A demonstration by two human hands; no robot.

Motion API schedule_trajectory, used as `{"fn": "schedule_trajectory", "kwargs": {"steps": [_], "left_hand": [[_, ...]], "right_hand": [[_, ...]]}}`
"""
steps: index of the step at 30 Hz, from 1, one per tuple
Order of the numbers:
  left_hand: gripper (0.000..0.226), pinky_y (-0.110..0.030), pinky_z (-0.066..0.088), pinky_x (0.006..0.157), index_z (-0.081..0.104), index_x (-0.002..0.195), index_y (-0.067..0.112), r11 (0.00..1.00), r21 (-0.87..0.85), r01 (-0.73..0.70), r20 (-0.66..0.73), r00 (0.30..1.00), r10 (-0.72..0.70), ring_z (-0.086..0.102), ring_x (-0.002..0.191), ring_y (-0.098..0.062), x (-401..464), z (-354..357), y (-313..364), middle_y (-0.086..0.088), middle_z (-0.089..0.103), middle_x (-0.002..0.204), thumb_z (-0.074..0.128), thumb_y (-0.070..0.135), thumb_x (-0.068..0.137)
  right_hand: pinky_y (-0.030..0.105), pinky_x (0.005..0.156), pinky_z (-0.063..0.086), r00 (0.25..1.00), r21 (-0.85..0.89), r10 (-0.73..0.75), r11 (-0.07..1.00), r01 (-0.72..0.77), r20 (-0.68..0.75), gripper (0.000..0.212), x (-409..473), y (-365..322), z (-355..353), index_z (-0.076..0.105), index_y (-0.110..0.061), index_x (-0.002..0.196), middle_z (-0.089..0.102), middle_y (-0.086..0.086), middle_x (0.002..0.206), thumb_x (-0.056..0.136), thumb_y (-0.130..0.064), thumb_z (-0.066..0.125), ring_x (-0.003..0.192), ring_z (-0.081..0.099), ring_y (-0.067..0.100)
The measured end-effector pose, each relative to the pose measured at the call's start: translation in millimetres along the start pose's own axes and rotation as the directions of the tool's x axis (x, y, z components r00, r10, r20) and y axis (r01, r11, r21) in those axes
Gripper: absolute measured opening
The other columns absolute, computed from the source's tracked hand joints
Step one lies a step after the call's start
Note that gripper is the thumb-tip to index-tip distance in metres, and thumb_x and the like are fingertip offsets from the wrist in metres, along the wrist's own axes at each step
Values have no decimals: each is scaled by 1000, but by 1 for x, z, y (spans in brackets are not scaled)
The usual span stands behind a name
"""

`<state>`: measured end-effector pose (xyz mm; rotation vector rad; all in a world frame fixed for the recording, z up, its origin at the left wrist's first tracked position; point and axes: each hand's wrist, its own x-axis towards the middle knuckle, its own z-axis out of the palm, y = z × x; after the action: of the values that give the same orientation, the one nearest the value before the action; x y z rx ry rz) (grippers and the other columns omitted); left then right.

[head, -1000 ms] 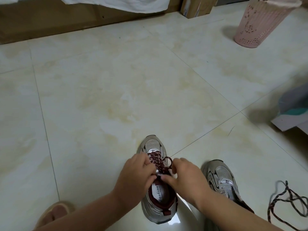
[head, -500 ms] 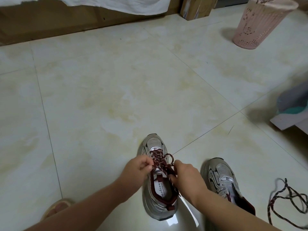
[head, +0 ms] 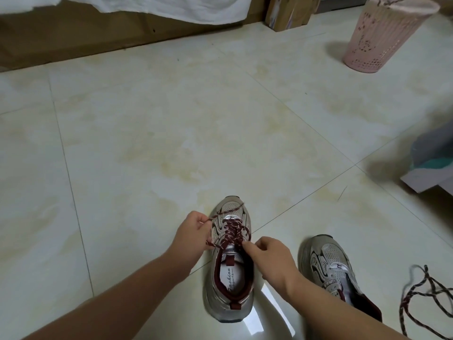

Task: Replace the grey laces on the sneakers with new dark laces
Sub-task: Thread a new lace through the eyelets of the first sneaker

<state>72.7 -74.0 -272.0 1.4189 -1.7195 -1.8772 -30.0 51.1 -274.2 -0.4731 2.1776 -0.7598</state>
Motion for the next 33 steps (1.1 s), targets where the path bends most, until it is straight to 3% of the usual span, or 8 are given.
{"fn": "schedule_trajectory", "kwargs": {"steps": [2, 6, 12, 17, 22, 29, 31, 33], "left_hand": [[11, -21, 47, 65, 50, 81, 15, 984, 165, -63, 64, 997, 53, 49, 65, -9, 3, 6, -6, 1, 52, 71, 53, 10, 90], [16, -7, 35, 50, 52, 75, 15, 908, 384, -169, 122, 984, 132, 43, 50, 1, 3, 16, -13, 10, 47, 58, 67, 11, 78], [21, -14, 34, 55, 48, 68, 17, 886, 435, -161, 144, 984, 108, 41, 56, -8, 9, 13, -17, 7, 43, 59, 67, 12, 77], [22, -38, 50, 67, 46, 67, 18, 899, 421, -125, 135, 988, 75, 47, 62, -16, 6, 16, -16, 7, 45, 59, 66, 14, 77], [25, -23, 37, 59, 42, 67, 17, 856, 489, -171, 148, 983, 111, 41, 57, -11, 4, 18, -14, 6, 44, 60, 63, 13, 80], [27, -29, 43, 55, 54, 69, 7, 996, 85, -5, -13, 1000, 6, 46, 52, -16, -4, 18, -11, -2, 50, 58, 46, 11, 95], [29, -26, 42, 60, 57, 71, 7, 997, 19, -80, -79, 994, 82, 49, 59, -18, -8, 16, 4, -2, 54, 60, 43, 12, 96], [26, -19, 43, 67, 63, 77, 10, 963, 111, -245, -88, 963, 255, 56, 70, -14, -11, 15, 21, 0, 60, 73, 46, 16, 95]], "right_hand": [[29, 62, 40, 999, 138, 28, 990, -25, -19, 34, 4, 0, 3, 47, -15, 62, 50, -5, 57, 82, -36, 66, 58, 46, 14], [27, 64, 44, 998, 321, 30, 947, -8, -63, 23, 11, -7, 11, 55, -11, 62, 56, 1, 60, 80, -8, 67, 59, 51, 14], [20, 58, 38, 991, 225, -57, 971, 84, -125, 23, 5, -12, -3, 58, -15, 62, 55, -3, 57, 78, -3, 70, 54, 48, 9], [13, 49, 35, 978, 138, -172, 972, 189, -121, 24, -11, -30, -24, 59, -16, 59, 56, -4, 52, 75, -3, 71, 46, 47, 4], [22, 56, 46, 954, 357, -249, 886, 295, -169, 23, -21, -62, -52, 60, -11, 61, 59, 8, 56, 79, 3, 65, 49, 51, 12], [26, 62, 49, 997, 654, 32, 757, 17, -64, 20, -8, -52, -51, 52, -7, 74, 59, 8, 64, 94, -4, 49, 58, 54, 18], [27, 58, 49, 995, 717, 100, 694, -65, -7, 23, -2, -54, -50, 47, -8, 74, 57, 9, 60, 96, -6, 45, 55, 53, 21], [26, 52, 45, 993, 704, 119, 702, -102, 25, 22, -1, -58, -45, 45, -9, 75, 54, 8, 57, 96, -6, 44, 49, 49, 18]]}}
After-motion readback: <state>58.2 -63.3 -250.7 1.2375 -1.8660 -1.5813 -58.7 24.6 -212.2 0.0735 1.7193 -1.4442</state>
